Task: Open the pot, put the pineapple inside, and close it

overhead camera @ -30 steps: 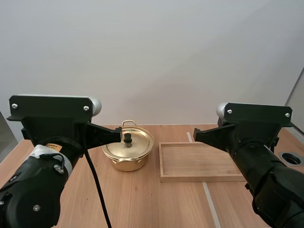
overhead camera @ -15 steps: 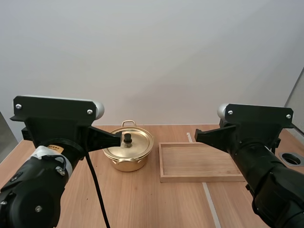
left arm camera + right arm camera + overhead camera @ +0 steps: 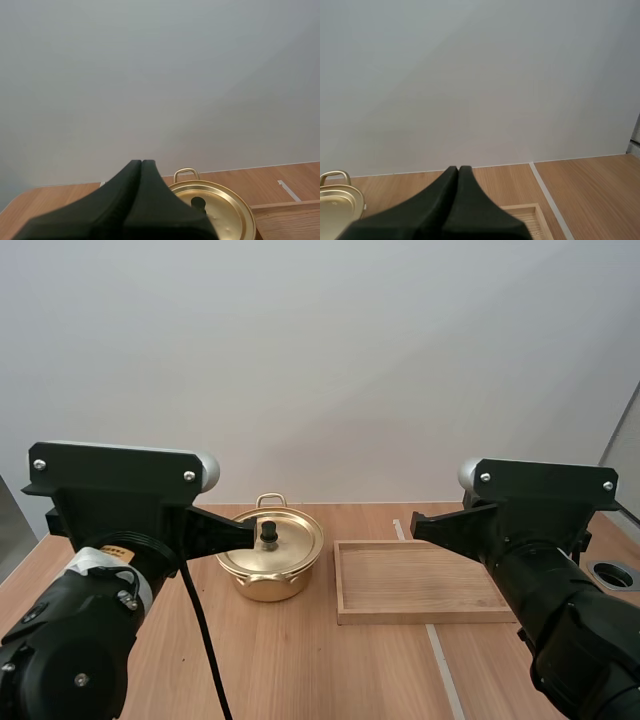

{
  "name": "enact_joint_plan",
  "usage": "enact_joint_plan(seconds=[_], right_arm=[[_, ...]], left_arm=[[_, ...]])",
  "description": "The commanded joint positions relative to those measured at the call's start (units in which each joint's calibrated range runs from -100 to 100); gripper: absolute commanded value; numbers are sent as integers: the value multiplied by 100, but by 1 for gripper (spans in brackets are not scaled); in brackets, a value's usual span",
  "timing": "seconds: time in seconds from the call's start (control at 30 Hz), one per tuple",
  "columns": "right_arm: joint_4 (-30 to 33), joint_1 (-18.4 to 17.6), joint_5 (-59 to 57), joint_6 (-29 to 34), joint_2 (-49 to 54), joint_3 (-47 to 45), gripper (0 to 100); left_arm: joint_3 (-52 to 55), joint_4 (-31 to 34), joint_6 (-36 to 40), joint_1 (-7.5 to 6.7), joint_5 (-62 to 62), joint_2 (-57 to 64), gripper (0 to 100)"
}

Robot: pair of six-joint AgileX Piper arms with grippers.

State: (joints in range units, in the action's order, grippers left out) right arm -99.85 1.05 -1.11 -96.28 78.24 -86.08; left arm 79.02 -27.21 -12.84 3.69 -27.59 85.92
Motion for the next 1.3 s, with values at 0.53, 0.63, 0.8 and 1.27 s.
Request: enact_joint_plan(seconds=[0.53,0.63,0.8,1.27], right_arm=[[60,18,-2,-27,46,-1392,0],[73,18,22,-27,49,-1392,0],[73,18,37,-27,680,-1392,0],[73,18,37,-27,2130,-1392,0]], left_arm=[[2050,686,44,10,291,919,0],[2098,967,44,10,291,1147,0],[2098,1592,44,10,8,1408,0],[2098,2894,44,10,37,1408,0]])
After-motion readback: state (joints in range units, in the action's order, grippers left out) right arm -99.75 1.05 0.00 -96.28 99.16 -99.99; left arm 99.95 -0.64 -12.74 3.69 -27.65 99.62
